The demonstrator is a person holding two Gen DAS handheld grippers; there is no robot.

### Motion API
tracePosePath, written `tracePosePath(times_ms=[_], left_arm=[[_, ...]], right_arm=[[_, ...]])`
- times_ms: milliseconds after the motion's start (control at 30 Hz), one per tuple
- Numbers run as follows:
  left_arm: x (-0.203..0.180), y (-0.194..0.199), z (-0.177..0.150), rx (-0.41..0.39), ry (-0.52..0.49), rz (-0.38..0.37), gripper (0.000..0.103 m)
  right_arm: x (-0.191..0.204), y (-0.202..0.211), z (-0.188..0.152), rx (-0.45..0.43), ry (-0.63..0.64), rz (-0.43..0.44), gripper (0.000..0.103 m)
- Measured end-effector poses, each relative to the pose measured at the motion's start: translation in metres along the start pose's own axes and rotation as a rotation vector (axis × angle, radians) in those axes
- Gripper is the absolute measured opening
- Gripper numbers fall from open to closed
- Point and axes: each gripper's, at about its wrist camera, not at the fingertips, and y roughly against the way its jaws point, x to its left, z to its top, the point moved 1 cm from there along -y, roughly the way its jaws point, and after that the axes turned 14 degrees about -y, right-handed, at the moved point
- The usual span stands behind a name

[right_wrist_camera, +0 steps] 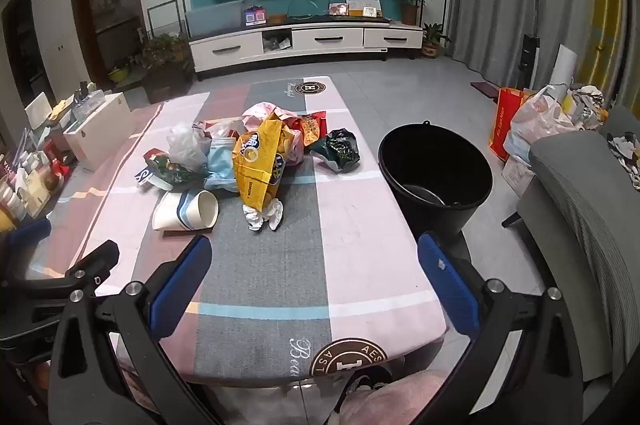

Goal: Collect trash

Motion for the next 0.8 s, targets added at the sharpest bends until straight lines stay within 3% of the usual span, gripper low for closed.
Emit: tracePosePath(times_ms=[800], left_arm=[[0.0017, -0.0011, -0.0019, 0.001, -0.002, -0.003, 0.1]], right_arm=[[-0.0018, -0.0004, 0.0009, 0.009, -0.006, 0.002, 0.101]])
